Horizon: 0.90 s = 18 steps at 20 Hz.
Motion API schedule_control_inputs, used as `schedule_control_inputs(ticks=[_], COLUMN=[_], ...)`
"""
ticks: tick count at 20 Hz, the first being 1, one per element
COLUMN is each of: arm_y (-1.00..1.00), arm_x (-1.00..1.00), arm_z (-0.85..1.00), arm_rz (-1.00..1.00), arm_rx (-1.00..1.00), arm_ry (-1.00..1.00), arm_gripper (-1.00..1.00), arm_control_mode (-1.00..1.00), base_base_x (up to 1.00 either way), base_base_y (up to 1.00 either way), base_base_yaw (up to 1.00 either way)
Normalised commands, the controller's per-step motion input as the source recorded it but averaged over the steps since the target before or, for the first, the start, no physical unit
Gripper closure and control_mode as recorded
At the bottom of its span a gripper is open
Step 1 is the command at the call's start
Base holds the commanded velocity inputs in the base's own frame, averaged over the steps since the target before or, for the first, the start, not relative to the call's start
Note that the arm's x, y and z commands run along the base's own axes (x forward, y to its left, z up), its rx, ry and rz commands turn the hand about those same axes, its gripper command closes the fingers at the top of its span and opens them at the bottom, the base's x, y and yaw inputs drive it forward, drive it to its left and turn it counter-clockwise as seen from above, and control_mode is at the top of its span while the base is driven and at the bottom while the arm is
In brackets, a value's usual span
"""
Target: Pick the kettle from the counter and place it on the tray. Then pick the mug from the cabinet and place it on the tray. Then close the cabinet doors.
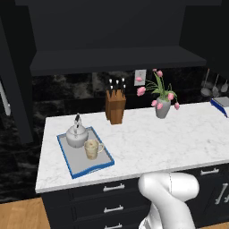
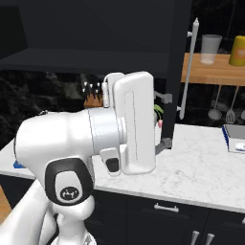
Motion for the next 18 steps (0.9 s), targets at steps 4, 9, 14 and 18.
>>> schedule_control_inputs(ticks=[4, 9, 14, 18], arm_y=[-0.33, -0.3, -0.32, -0.06], arm_x=[-0.12, -0.03, 0.27, 0.25], arm_z=[0.04, 0.11, 0.08, 0.14], arm_rz=[0.0, 0.0, 0.0, 0.0], arm_rx=[0.0, 0.0, 0.11, 0.18], arm_ry=[-0.2, -0.05, 0.03, 0.1], arm_gripper=[-1.0, -1.0, -1.0, -1.0], arm_control_mode=[-1.0, -1.0, -1.0, -1.0], base_base_x=[0.0, 0.0, 0.0, 0.0], base_base_y=[0.0, 0.0, 0.0, 0.0], base_base_yaw=[0.0, 0.0, 0.0, 0.0])
